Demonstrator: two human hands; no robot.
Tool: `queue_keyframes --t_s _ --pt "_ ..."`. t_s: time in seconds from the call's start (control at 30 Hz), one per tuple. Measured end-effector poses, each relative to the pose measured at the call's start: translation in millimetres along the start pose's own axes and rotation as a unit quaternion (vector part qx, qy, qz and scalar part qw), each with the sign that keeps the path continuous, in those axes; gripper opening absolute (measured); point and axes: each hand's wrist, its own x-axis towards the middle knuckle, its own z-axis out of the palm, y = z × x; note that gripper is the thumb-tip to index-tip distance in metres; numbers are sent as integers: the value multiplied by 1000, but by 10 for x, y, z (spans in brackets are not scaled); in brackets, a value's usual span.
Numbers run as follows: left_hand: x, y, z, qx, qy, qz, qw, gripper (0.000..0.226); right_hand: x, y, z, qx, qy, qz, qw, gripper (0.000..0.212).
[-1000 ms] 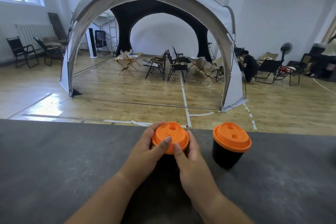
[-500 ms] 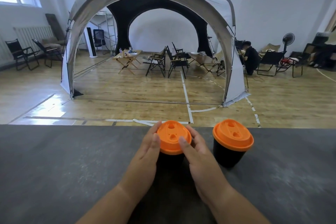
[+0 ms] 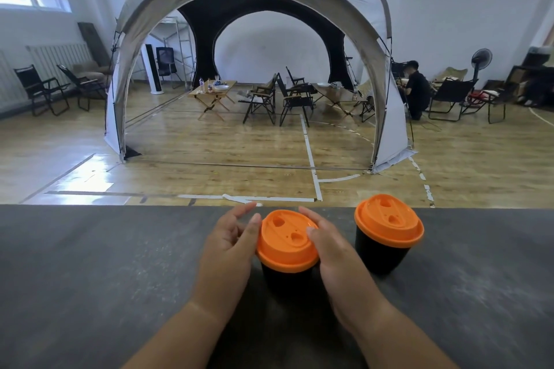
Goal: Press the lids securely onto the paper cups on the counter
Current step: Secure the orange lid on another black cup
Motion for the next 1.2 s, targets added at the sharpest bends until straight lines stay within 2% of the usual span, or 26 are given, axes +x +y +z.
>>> queue_keyframes --t_s 0.1,0.2,0.33,0.37,0.43,0.5,0.53,0.63,0.77,0.87,1.03,1.2 --pt "9 4 -12 -32 5 -8 999 49 14 -32 -22 -27 -30 8 999 34" --pt "40 -6 -14 -62 -27 -32 997 28 26 -41 -21 -40 -47 10 998 35" --pt "19 15 32 -64 -69 -23 995 44 15 -21 -32 -72 18 -82 994 35" --pt "4 31 30 -53 -81 -14 995 47 3 -26 -30 -74 21 -97 992 40" --pt "-30 59 18 -29 -109 -8 994 50 -15 -6 -17 -84 -26 -91 992 61" --pt "-35 32 -1 -28 -134 -10 991 50 -24 8 -8 -139 -62 -73 986 88" --pt "-39 31 -9 -39 -136 -14 990 50 -28 6 -6 -163 -67 -69 982 91" --pt "-46 25 -11 -57 -135 -17 989 50 -54 -21 -6 -176 -65 -65 980 88" --pt "-44 25 -14 -52 -121 -25 991 59 -75 0 -9 -191 -21 -89 977 72" --pt "-13 38 -15 -10 -102 -21 995 40 -92 41 25 -173 -10 -110 979 58" --pt "-32 50 -13 -25 -147 -30 988 45 -70 62 7 -212 -28 -106 971 86" --pt "-38 23 -1 -50 -148 -27 987 45 -55 64 -6 -213 -10 -109 971 79"
